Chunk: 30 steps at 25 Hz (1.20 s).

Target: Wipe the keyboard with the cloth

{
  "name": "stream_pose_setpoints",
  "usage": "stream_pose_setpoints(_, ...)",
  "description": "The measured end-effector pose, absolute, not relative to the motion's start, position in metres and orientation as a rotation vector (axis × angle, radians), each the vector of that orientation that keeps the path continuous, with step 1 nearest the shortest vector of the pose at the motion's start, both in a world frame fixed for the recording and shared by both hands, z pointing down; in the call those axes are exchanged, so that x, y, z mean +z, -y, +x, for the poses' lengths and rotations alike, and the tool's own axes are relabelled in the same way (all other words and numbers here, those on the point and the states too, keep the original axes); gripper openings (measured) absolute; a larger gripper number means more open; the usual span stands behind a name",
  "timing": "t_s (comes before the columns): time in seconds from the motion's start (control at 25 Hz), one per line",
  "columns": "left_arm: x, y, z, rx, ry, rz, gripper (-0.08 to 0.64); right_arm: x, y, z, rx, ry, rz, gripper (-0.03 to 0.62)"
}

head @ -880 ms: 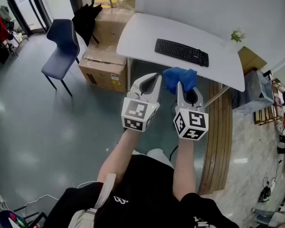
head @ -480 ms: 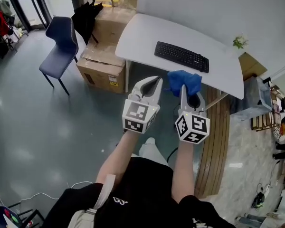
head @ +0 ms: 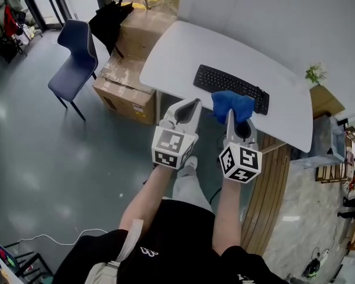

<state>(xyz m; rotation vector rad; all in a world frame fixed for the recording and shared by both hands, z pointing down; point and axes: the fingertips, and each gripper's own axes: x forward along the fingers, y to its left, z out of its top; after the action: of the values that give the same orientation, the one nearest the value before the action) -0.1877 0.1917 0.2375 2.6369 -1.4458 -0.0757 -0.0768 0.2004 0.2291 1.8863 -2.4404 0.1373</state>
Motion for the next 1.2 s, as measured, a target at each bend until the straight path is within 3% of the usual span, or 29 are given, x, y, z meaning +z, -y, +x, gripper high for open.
stream_pose_setpoints(0.24, 0.283, -0.086, -0.140, -0.017, 1.482, 2.506, -0.003, 0.259, -0.090, -0.023, 0.232, 2.444, 1.794, 0.074)
stream_pose_setpoints(0.52, 0.292, 0.010, -0.140, 0.105, 1.620, 2.415, -0.003, 0.284, 0.024, -0.024, 0.404, 2.556, 1.607, 0.074)
stream_pose_setpoints(1.2, 0.391, 0.112, -0.166, 0.357, 1.601, 2.219, -0.003, 0.383, 0.118, -0.096, 0.554, 2.491, 1.266, 0.074)
